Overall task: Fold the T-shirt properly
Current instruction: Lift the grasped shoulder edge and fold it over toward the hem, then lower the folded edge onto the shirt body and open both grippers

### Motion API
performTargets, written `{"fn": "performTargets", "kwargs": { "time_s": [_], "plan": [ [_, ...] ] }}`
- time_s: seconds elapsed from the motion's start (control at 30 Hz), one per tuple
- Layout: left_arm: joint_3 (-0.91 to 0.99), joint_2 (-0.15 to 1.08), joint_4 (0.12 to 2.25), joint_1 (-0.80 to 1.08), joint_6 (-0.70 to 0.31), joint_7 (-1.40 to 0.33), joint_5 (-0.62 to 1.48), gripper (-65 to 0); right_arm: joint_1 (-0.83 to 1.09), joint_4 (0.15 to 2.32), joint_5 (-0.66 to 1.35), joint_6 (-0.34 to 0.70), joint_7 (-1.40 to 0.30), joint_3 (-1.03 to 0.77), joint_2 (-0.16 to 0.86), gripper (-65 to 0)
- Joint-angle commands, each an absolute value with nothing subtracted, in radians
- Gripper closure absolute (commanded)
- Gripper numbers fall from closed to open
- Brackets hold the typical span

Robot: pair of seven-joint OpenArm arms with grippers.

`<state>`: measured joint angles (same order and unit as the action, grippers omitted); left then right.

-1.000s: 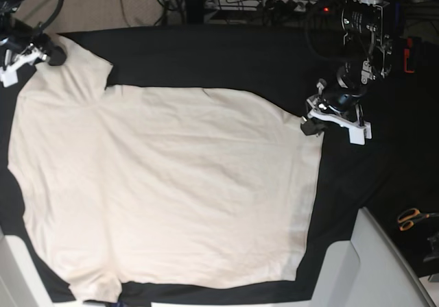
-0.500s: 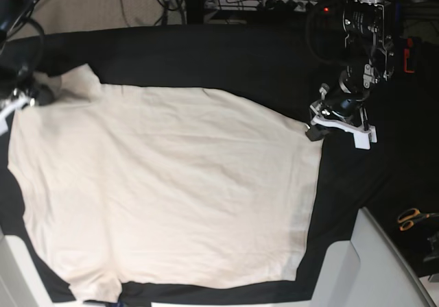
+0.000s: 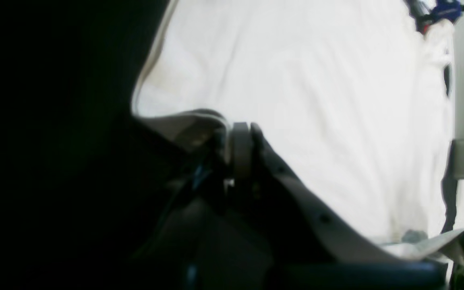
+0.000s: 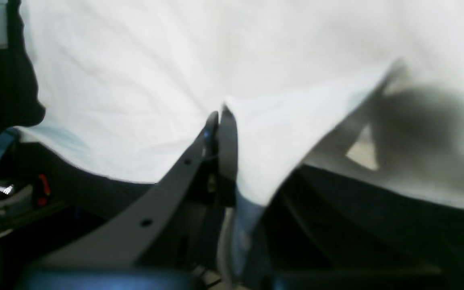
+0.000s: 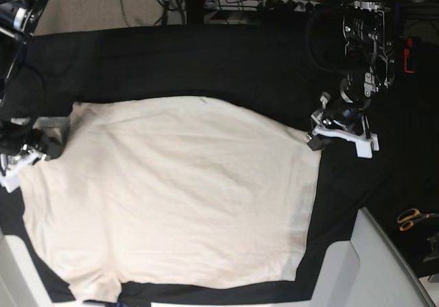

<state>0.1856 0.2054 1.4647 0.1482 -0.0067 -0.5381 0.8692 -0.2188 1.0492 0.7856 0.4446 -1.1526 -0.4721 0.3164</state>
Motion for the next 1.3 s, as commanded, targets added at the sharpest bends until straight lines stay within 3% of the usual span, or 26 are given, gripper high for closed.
{"fn": "performTargets", "kwargs": {
  "time_s": [0.0,0.6,1.0,1.27],
  "plan": [
    [0.189,0.214,1.481,0.128,-0.016,-0.524,0.883,0.0,-0.245,1.046,0.800,0.447,-1.133,-0.464,0.352,-0.8],
    [0.188,0.193,1.277,-0.074,-0.016,-0.518,0.875,0.0,-0.325,0.924,0.800,0.452,-0.897,-0.326,0.412,-0.8],
    [0.194,0.193,1.276,-0.108,-0.016,-0.516,0.754,0.0,-0.374,0.923,0.800,0.453,-0.782,-0.189,0.410,-1.2],
    [0.197,0.199,1.250,-0.162,-0.016,-0.516,0.737,0.0,-0.427,0.792,0.800,0.453,-0.668,-0.116,0.412,-1.2]
  ]
}}
